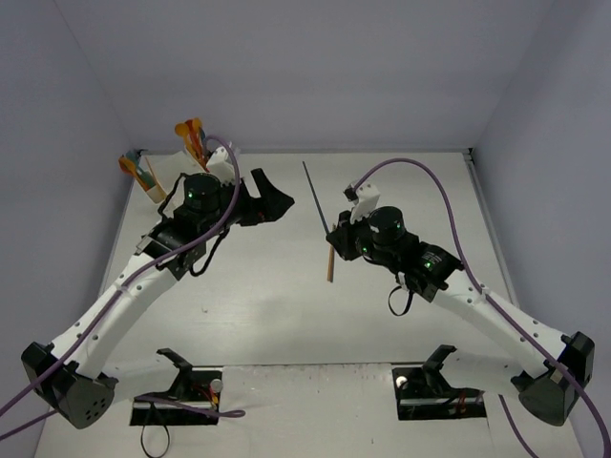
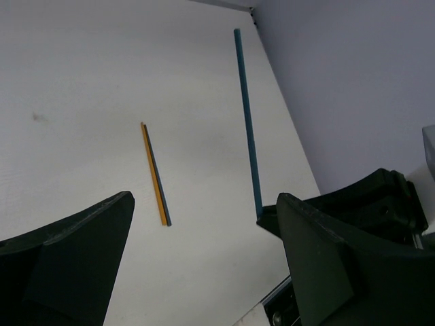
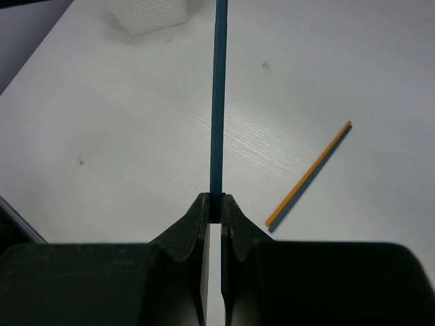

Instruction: Sort the eating utensils into containers

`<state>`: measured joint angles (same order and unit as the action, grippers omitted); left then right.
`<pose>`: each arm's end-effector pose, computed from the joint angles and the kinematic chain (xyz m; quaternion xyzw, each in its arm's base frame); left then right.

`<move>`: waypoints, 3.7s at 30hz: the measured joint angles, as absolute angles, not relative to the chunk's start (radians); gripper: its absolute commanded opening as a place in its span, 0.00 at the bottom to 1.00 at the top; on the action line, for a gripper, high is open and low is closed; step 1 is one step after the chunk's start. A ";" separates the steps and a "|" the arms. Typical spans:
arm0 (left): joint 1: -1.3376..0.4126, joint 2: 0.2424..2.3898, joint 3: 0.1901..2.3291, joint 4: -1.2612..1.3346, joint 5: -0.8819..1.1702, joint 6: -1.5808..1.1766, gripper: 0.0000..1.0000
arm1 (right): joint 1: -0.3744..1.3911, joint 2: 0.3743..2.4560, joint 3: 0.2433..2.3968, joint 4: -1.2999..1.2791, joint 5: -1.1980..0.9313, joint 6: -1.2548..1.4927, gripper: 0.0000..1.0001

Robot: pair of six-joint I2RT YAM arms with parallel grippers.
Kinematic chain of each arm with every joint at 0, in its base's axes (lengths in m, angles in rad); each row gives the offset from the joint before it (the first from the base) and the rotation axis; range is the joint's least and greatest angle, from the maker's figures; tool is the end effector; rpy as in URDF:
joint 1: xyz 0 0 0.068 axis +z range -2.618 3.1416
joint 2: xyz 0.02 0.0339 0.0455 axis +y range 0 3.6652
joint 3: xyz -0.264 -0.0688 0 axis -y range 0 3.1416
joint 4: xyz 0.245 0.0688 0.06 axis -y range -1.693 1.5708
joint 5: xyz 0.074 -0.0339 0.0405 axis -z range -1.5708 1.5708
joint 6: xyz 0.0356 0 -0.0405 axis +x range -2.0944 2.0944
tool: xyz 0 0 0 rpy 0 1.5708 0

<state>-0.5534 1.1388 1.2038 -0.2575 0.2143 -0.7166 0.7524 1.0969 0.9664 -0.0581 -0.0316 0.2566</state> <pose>0.2145 -0.1414 0.4082 0.0052 0.7704 -0.4415 0.4600 0.1875 0.1771 0.3555 -0.1988 0.7444 0.3187 0.5520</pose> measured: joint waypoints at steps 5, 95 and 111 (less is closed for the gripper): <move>-0.608 1.202 1.225 -0.166 0.166 -0.736 0.80 | 0.761 1.092 0.967 -0.042 -0.098 0.249 0.00; 0.167 1.446 1.095 0.370 -0.139 -0.242 0.76 | 0.588 1.206 0.912 -0.024 -0.087 0.296 0.71; -0.158 1.080 1.043 -0.207 -0.022 -0.374 0.77 | 0.599 1.575 0.920 -0.118 0.028 0.474 0.52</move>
<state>-0.1584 1.0803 1.0433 -0.2066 -0.0218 -0.3744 0.5993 1.5747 0.9203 -0.1177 0.0283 0.4745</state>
